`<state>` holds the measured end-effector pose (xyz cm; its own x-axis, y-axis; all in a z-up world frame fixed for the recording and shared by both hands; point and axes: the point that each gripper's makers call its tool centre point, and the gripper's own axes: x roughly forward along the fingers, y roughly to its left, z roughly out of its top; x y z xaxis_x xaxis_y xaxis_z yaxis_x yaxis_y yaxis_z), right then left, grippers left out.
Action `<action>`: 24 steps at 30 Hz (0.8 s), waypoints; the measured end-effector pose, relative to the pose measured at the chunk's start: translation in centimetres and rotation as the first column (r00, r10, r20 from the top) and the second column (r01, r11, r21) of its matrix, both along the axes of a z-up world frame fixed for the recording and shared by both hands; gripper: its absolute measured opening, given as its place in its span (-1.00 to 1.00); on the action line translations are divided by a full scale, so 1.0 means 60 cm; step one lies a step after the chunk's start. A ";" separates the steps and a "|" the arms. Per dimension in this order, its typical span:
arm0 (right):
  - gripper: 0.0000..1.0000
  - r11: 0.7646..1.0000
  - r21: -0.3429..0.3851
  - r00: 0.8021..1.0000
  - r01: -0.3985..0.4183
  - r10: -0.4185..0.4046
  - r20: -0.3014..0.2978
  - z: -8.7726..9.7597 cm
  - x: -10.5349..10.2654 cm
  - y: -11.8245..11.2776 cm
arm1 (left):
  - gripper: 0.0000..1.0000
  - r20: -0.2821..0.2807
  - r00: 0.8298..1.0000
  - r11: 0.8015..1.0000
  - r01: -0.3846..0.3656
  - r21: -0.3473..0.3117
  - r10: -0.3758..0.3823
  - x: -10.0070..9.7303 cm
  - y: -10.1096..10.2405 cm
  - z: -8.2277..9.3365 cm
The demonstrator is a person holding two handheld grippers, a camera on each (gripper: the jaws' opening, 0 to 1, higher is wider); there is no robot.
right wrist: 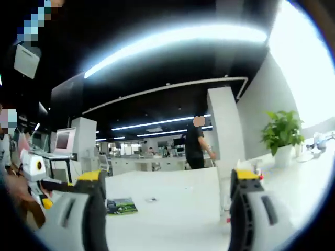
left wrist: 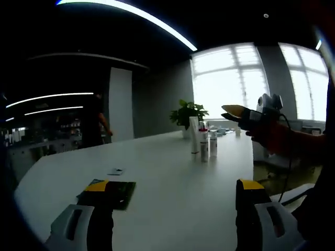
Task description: Arrange the skincare products in the storage area until every visible bottle or jar stands upright without overlapping.
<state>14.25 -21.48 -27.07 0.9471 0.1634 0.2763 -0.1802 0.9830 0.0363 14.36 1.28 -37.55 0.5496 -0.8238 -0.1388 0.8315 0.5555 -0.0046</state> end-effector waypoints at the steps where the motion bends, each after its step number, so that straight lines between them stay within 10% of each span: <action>1: 1.00 1.000 0.000 1.000 -0.004 0.004 -0.003 -0.001 -0.001 0.005 | 0.99 0.001 1.000 1.000 -0.002 0.004 0.002 -0.004 0.002 -0.001; 24: 0.99 0.986 -0.039 0.983 -0.163 0.159 -0.095 -0.039 0.052 0.100 | 0.99 -0.024 0.998 0.999 -0.055 -0.005 0.054 0.013 0.020 -0.020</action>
